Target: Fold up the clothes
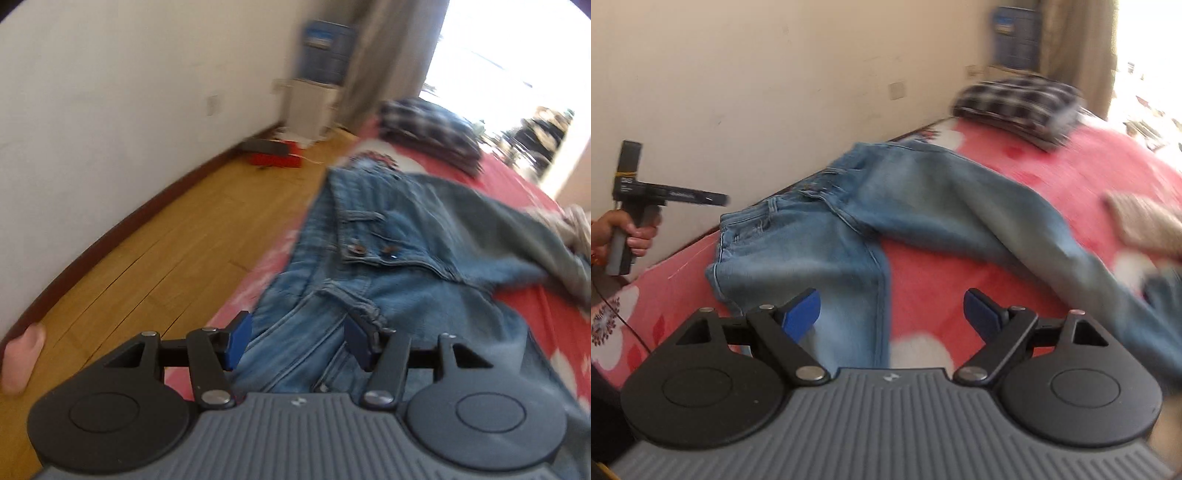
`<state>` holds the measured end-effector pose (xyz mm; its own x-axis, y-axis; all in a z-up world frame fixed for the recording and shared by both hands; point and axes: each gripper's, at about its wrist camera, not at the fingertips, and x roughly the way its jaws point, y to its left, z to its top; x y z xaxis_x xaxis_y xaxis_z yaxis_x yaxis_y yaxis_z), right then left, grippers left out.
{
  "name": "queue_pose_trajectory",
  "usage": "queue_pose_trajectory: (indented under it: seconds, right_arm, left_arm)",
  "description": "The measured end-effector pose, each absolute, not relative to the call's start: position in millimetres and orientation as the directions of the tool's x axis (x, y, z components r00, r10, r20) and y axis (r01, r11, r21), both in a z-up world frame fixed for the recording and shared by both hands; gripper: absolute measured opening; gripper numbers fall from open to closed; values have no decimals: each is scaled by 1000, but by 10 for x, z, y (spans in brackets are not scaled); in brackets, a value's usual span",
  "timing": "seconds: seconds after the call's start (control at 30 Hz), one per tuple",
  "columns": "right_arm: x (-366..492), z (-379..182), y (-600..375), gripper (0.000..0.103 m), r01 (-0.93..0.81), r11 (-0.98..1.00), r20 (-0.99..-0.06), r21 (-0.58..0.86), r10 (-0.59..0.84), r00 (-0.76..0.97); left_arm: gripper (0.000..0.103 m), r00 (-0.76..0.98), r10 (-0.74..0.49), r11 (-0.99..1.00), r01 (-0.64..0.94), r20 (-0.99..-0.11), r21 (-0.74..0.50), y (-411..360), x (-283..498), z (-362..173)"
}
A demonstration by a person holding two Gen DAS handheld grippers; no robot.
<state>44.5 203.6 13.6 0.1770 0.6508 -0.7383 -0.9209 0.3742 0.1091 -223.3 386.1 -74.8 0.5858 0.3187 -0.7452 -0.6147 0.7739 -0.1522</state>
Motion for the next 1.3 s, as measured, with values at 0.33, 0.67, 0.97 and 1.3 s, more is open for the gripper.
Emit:
queue_pose_trajectory:
  seconds: [0.33, 0.67, 0.97, 1.3]
  right_arm:
    - [492, -172, 3756, 50, -980, 194, -689, -44, 705, 170]
    - [618, -451, 4461, 45, -984, 137, -711, -116, 680, 179]
    - [592, -632, 4770, 44, -987, 49, -747, -150, 649, 146]
    - [750, -920, 5126, 33, -998, 26, -832, -63, 551, 67]
  left_arm:
    - [49, 668, 167, 739, -572, -725, -356, 3867, -1926, -1080]
    - [48, 735, 150, 622, -590, -661, -514, 3856, -1944, -1181]
    - [48, 801, 126, 468, -568, -585, -677, 3945, -2006, -1402]
    - [22, 802, 221, 465, -587, -555, -663, 3891, -2015, -1527]
